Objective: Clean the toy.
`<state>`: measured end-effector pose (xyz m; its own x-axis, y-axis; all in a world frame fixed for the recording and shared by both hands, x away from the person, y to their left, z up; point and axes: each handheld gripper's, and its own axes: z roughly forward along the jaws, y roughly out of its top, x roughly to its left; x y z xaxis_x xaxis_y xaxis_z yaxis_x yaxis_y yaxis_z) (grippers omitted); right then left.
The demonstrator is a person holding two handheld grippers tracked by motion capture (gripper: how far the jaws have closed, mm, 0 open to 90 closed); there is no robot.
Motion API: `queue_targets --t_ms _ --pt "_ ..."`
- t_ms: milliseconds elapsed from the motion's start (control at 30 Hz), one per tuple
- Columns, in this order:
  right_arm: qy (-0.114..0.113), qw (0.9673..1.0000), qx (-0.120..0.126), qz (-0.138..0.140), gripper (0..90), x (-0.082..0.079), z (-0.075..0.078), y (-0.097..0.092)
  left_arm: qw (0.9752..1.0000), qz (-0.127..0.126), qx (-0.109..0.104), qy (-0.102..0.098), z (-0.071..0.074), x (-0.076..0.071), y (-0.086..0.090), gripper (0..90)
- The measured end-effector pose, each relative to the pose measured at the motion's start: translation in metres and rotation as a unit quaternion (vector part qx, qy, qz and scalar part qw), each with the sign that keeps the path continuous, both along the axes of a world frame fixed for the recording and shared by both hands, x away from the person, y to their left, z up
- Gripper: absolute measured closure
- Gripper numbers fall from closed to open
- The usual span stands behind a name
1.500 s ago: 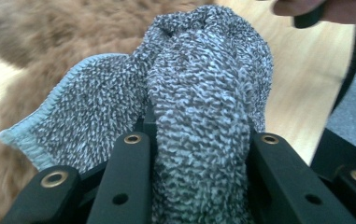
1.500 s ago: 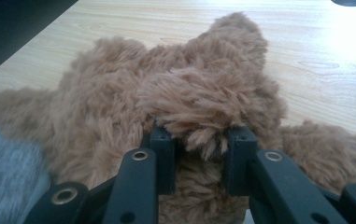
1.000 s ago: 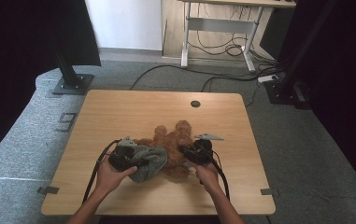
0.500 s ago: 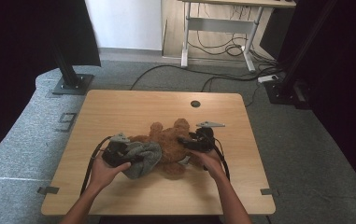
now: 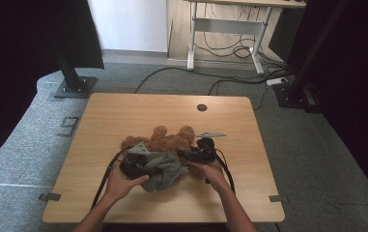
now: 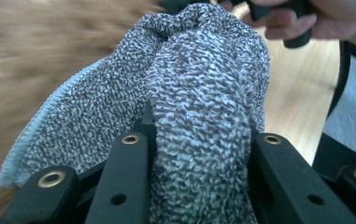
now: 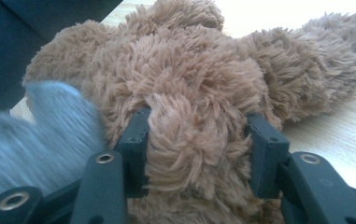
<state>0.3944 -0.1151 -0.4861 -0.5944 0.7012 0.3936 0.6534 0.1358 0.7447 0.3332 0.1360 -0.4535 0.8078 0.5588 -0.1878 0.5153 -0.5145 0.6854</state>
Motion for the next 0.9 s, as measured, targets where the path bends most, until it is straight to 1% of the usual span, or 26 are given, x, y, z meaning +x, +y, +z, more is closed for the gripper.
queue_targets --t_ms 33,67,133,167,233,333,400,467,500,533,567,600,667,800,900 --pt "0.001 1.0000 0.001 0.000 51.4 -0.001 0.000 0.000 0.9999 -0.002 0.011 0.003 -0.006 0.002 -0.007 67.5" --pt "0.003 1.0000 0.001 0.001 52.0 -0.002 0.000 0.000 0.9998 -0.001 0.020 0.006 -0.011 0.005 -0.011 67.5" --pt "0.003 1.0000 0.002 0.000 53.6 -0.005 0.000 -0.002 0.9995 0.009 0.028 0.012 -0.019 0.009 -0.013 67.5" --pt "0.003 1.0000 0.004 0.000 54.1 -0.006 -0.001 -0.002 0.9994 0.015 0.022 0.023 -0.024 0.012 -0.010 67.4" --pt "0.006 1.0000 0.006 0.001 55.2 -0.008 -0.002 -0.004 0.9992 0.021 0.012 0.031 -0.027 0.014 -0.003 67.4" --pt "0.006 0.9999 0.008 0.007 56.2 -0.012 -0.003 -0.002 0.9991 0.028 0.016 0.027 -0.025 0.013 0.003 67.3" --pt "0.010 0.9999 0.006 0.011 56.3 -0.015 -0.002 0.001 0.9991 0.029 0.019 0.024 -0.023 0.011 0.005 67.2" --pt "0.007 0.9999 0.001 0.014 56.3 -0.016 -0.002 0.003 0.9994 0.022 0.013 0.022 -0.022 0.008 0.003 67.1" --pt "0.007 0.9999 -0.001 0.014 56.3 -0.017 -0.001 0.004 0.9996 0.014 0.008 0.023 -0.021 0.006 0.001 67.1" --pt "0.006 0.9999 -0.003 0.015 56.2 -0.017 -0.001 0.004 0.9997 0.001 0.001 0.026 -0.021 0.003 -0.004 67.0" --pt "0.007 0.9999 -0.002 0.015 56.2 -0.016 -0.001 0.004 0.9995 -0.008 -0.002 0.029 -0.021 0.002 -0.009 67.0" --pt "0.008 0.9999 -0.001 0.014 56.2 -0.016 -0.001 0.004 0.9995 -0.014 -0.002 0.029 -0.021 0.001 -0.014 66.9" --pt "0.010 0.9998 -0.001 0.014 56.2 -0.016 -0.001 0.004 0.9992 -0.026 0.004 0.029 -0.022 0.000 -0.030 66.9" --pt "0.009 0.9998 -0.001 0.015 56.1 -0.016 -0.001 0.003 0.9988 -0.035 0.018 0.027 -0.029 0.002 -0.054 67.0" --pt "0.013 0.9998 0.001 0.017 56.1 -0.015 -0.001 0.002 0.9989 -0.035 0.022 0.024 -0.034 0.003 -0.067 67.0"
